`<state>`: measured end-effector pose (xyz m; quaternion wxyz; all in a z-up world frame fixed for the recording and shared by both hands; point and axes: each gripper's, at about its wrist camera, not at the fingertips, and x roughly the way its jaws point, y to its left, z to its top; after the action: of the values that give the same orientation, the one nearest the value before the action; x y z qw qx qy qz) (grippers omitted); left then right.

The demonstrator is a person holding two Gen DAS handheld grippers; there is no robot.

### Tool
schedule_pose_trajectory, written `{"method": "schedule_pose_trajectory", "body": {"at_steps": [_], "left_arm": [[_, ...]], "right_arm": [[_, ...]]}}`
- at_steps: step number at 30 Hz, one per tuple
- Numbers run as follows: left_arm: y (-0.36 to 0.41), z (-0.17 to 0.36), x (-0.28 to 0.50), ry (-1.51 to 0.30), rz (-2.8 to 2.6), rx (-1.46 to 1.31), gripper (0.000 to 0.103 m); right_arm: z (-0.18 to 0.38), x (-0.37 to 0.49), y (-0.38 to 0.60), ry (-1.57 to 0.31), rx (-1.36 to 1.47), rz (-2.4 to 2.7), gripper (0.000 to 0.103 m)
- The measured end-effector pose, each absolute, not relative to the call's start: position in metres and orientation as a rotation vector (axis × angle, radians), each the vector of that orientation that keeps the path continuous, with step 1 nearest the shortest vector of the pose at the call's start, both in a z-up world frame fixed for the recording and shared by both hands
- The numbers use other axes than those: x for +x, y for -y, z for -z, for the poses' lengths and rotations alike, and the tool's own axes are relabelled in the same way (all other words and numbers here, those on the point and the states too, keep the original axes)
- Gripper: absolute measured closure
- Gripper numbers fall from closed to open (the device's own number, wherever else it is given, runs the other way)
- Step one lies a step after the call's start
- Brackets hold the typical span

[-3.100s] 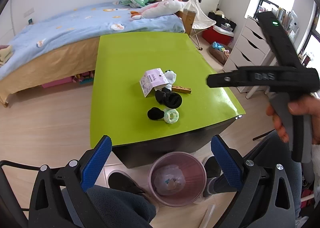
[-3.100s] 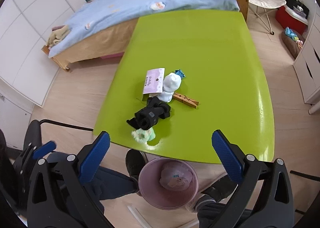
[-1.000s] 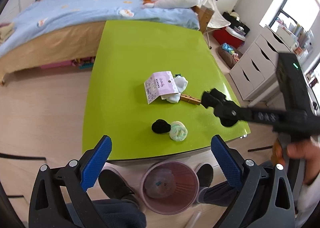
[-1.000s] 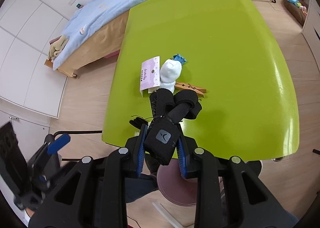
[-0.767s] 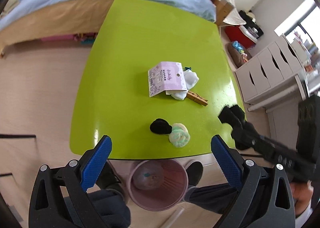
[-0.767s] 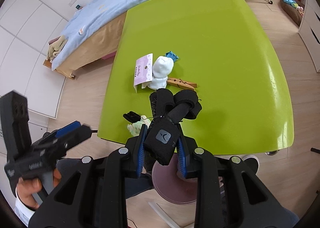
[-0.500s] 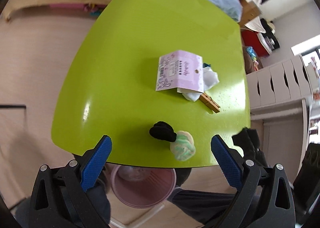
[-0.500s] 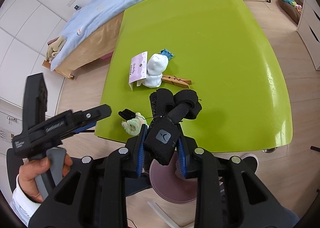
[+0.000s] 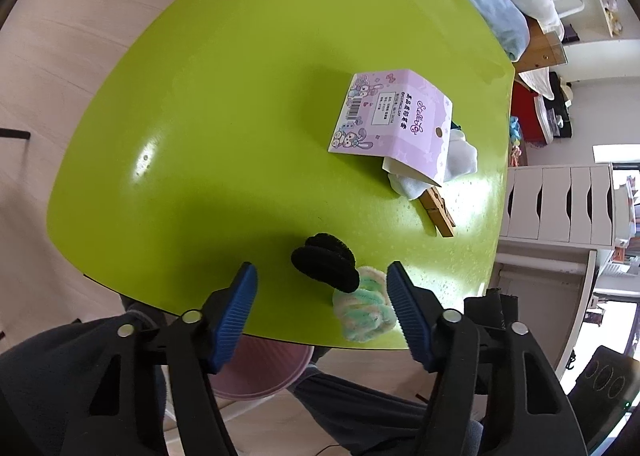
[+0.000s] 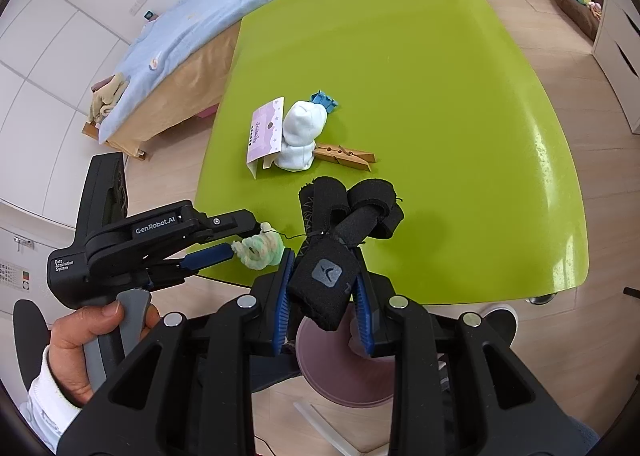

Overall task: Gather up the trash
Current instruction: 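Grasp the black sock with the left gripper while the right gripper holds the black socks, then carry both black socks over the wastebasket and open both grippers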

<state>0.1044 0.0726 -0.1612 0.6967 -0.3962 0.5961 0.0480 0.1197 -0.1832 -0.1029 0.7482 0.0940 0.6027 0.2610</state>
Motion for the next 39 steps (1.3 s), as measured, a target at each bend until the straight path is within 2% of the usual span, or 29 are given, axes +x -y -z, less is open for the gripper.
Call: {"method": "schedule_pose_trajectory", "body": {"at_steps": [7,10,18,26,33,39], "left_arm": [[-0.074,0.163,0.107,-1.311,-0.099,-0.894,0.087],[-0.075,0.16,0.108,-1.298,-0.082,-0.857,0.094],[-0.077,0.138,0.11,-1.21,-0.037,-0.719,0.097],[-0.068,0.103,0.108,-1.11,-0.002,-0.453,0.097],[-0.048,0.071,0.084,-1.027,0.042,-0.221,0.097],[-0.033,0.05,0.055,-0.979,0.088,-0.134,0.097]], "right_arm": [[0.106,0.12,0.183,-1.323,0.207,-0.572,0.076],[0.106,0.121,0.183,-1.323,0.207,-0.57,0.075],[0.107,0.12,0.181,-1.314,0.197,-0.574,0.076],[0.094,0.116,0.179,-1.276,0.141,-0.581,0.076],[0.076,0.106,0.178,-1.224,0.062,-0.589,0.076],[0.057,0.09,0.182,-1.17,-0.008,-0.592,0.076]]}}
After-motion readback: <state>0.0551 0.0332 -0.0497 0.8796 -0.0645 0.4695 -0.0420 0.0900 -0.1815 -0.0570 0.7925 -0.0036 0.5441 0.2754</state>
